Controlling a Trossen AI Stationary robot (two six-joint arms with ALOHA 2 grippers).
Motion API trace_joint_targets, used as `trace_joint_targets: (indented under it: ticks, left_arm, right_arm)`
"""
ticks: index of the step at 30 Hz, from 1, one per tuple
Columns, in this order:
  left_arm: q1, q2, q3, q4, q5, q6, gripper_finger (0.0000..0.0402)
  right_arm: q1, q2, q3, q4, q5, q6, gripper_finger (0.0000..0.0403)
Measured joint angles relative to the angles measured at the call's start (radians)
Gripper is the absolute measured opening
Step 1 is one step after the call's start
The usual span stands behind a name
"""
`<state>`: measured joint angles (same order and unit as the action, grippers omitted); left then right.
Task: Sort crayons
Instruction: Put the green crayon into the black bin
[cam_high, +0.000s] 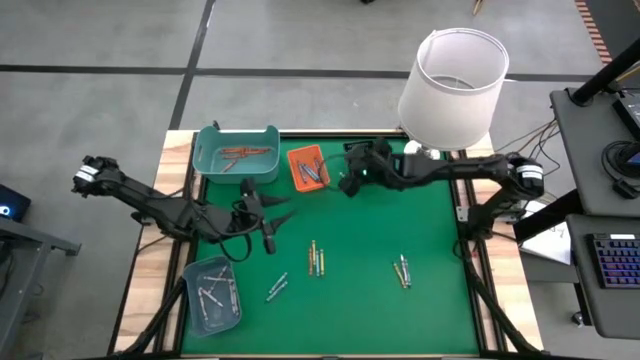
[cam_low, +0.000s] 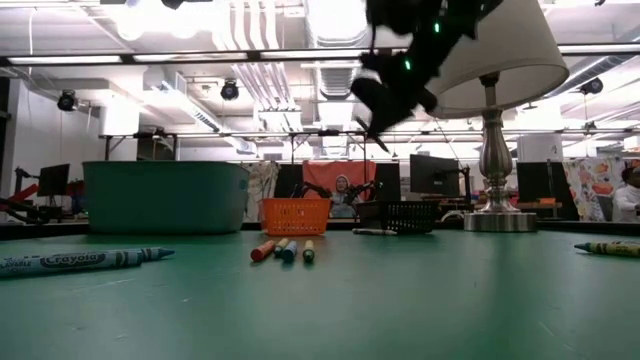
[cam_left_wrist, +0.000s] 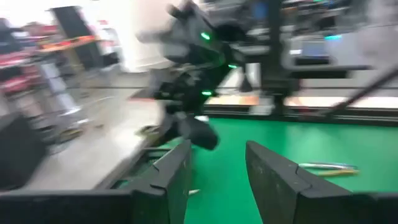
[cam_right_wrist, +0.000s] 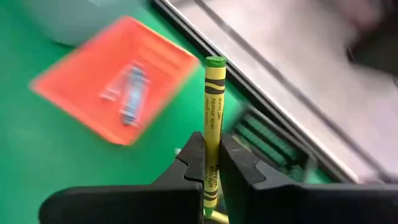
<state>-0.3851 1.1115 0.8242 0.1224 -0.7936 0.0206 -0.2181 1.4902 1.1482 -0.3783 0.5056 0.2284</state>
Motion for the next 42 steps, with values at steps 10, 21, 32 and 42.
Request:
trace_joint_targets:
  ticks: [10,21,32,42]
  left_arm:
    - [0.001,0.005,-0.001,-0.035,-0.124,-0.004,0.0127]
    - [0.001,0.027,-0.002,-0.035,-0.141,-0.007,0.0127]
    - [0.003,0.052,-0.002,-0.037,-0.142,-0.018,0.0127]
    - [0.003,0.052,-0.002,-0.079,-0.142,-0.065,0.0127]
  right_arm:
    - [-0.151,0.001,-0.140,0.026,-0.007,0.139,0.0013]
    - [-0.156,0.001,-0.152,0.102,-0.008,0.120,0.0041]
    - [-0.156,0.001,-0.152,0.131,-0.008,0.120,0.0078]
    - [-0.153,0.001,-0.152,0.130,-0.008,0.120,0.0068]
